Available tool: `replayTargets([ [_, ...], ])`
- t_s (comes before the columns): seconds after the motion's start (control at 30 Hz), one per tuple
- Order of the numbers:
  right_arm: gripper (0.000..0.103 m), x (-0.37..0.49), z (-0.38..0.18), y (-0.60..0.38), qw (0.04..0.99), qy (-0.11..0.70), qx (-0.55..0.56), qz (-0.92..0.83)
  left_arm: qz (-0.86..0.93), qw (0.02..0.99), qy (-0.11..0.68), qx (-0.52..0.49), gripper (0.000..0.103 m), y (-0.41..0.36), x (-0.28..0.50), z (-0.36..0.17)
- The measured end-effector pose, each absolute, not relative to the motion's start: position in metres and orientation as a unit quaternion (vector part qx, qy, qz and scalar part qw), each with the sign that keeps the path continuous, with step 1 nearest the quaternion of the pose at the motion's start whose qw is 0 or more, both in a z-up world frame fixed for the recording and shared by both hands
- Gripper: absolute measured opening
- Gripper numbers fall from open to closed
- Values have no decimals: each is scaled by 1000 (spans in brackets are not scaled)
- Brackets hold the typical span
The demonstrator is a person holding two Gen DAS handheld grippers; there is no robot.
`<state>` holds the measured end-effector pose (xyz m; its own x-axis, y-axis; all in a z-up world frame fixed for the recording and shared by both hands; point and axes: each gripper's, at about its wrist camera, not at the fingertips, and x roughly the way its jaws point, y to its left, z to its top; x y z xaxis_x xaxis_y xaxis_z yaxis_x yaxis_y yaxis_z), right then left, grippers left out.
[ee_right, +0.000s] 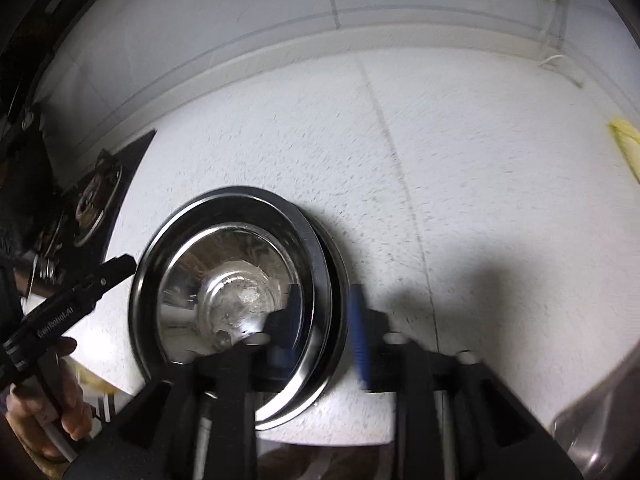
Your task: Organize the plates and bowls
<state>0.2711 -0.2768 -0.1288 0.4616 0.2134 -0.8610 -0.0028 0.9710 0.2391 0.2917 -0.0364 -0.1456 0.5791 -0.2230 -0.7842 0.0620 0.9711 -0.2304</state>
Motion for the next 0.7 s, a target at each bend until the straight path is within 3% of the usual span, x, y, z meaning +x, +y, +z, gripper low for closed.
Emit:
replayTargets([
  [0.03, 46, 266, -124, -277, 854, 507, 103, 56, -80, 886, 448, -82, 33, -37, 288, -142],
  [0.07, 50, 260, -119, -277, 860, 499, 102, 48, -76, 891, 441, -73, 33, -38, 281, -136],
  [0.2, 51, 238, -98, -278, 875, 474, 91, 33, -66, 904, 416, -65, 33, -39, 250, -115],
  [0.33, 59, 220, -80, -281, 892, 446, 67, 44, -38, 914, 399, -63, 33, -41, 212, -98],
  [0.7, 65, 155, -64, -297, 910, 401, 22, 100, 33, 923, 378, -63, 33, -64, 101, -67],
])
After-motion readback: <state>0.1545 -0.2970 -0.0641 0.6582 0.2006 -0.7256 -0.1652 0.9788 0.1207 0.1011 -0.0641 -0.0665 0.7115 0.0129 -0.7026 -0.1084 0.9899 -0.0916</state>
